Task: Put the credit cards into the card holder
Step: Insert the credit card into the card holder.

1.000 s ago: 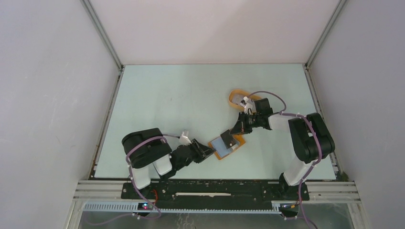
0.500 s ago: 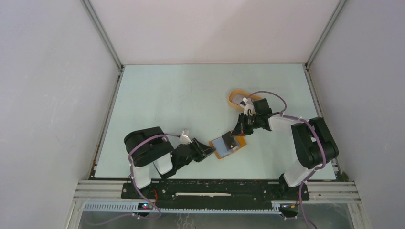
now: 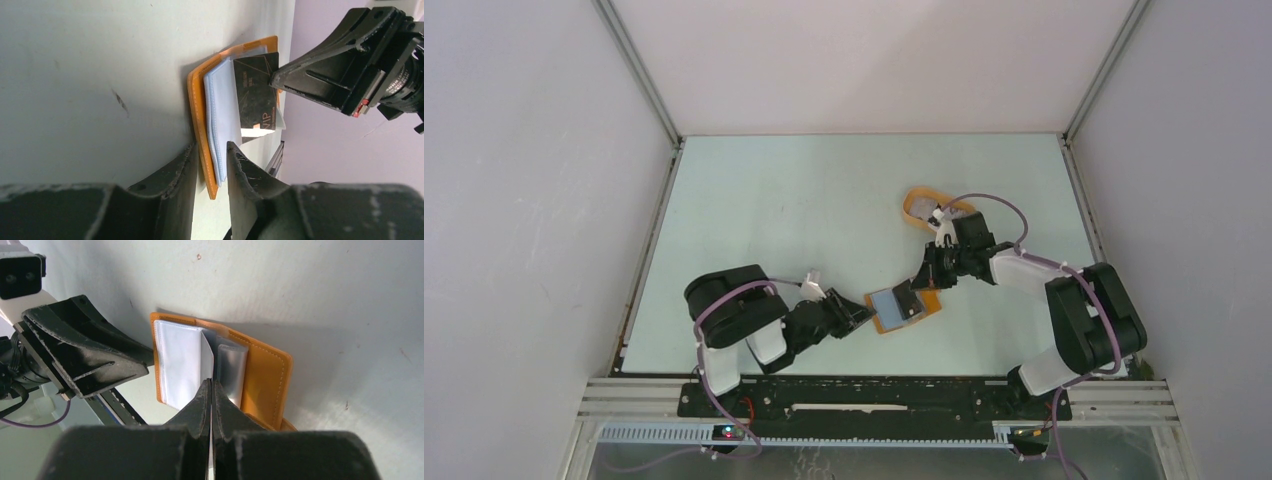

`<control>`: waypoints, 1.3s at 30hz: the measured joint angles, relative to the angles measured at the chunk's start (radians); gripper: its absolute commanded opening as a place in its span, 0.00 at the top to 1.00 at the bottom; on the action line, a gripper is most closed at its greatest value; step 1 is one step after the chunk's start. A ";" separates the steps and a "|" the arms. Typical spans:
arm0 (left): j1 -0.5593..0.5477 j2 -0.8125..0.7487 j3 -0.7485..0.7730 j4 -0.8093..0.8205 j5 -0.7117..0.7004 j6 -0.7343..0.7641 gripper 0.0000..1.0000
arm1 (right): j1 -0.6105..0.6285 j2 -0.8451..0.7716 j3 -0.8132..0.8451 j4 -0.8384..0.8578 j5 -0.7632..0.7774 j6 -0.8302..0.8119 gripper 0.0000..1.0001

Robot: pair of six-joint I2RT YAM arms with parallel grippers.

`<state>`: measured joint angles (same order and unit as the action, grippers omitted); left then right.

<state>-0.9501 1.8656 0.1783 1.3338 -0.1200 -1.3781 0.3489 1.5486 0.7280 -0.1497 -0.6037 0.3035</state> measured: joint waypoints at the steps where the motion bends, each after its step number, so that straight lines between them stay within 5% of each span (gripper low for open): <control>1: 0.000 0.001 0.001 0.000 0.000 0.001 0.67 | 0.005 -0.016 -0.008 -0.003 0.010 0.002 1.00; 19: 0.004 0.013 0.011 0.008 0.000 0.017 0.67 | 0.019 0.031 -0.019 -0.007 -0.019 0.064 1.00; 39: 0.004 0.048 0.011 0.055 0.002 0.017 0.70 | 0.019 0.116 -0.058 0.172 -0.125 0.227 1.00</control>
<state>-0.9459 1.9133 0.1894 1.3884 -0.1177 -1.3613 0.3679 1.6650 0.6701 0.0223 -0.7288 0.5301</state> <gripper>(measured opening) 0.299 0.006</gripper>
